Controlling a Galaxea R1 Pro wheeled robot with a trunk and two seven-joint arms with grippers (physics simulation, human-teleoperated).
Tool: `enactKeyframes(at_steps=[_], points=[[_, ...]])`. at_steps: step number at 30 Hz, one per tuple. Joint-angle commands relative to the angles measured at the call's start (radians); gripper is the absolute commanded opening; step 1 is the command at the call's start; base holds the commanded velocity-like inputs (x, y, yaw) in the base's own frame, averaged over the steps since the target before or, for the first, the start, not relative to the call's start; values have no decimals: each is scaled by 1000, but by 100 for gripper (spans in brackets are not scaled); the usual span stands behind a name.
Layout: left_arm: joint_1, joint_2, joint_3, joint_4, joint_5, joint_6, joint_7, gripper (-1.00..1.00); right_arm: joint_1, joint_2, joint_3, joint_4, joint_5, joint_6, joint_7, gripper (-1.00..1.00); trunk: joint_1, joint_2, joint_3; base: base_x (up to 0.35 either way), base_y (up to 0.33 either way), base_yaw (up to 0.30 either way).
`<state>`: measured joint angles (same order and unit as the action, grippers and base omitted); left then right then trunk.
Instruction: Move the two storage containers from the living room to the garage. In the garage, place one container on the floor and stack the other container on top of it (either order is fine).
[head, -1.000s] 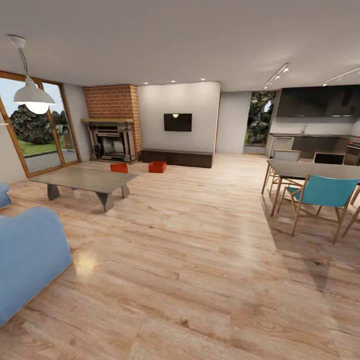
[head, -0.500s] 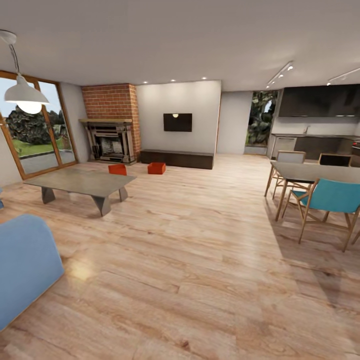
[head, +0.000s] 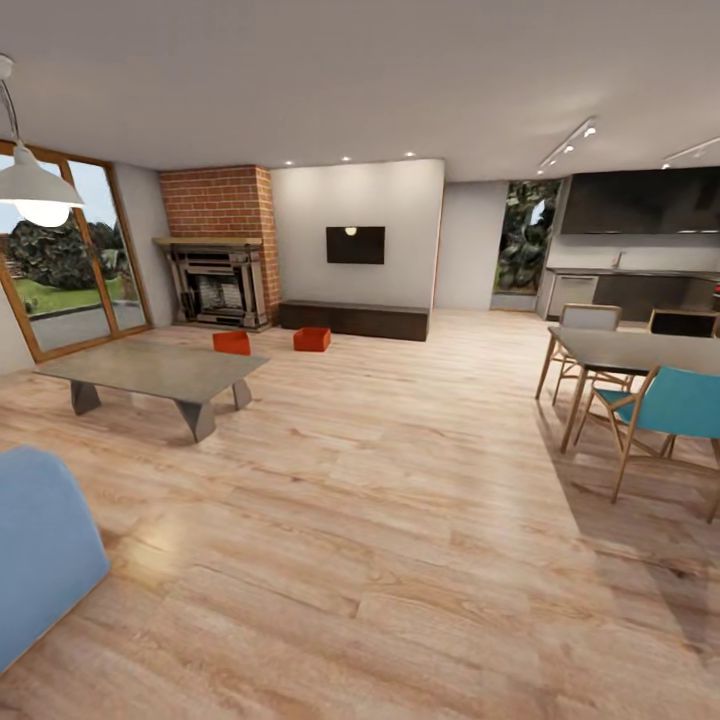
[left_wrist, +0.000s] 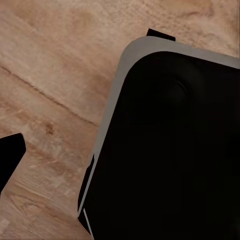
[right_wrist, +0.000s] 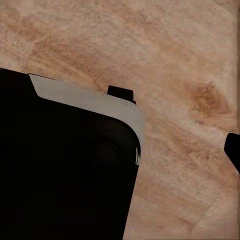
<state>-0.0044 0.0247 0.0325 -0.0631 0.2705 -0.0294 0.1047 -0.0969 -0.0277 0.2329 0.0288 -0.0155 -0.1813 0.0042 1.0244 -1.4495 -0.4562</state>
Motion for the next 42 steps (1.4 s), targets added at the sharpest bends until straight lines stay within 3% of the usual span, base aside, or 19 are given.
enactKeyframes(at_steps=[1,42], points=[[0,0,3,0,3,-3,1,100,-1,0,5,3,-2,-6,0,100,1,0,-1,323,0,0],[0,0,3,-1,2,-4,1,100,-1,0,5,3,-2,-6,0,100,1,0,-1,323,0,0]])
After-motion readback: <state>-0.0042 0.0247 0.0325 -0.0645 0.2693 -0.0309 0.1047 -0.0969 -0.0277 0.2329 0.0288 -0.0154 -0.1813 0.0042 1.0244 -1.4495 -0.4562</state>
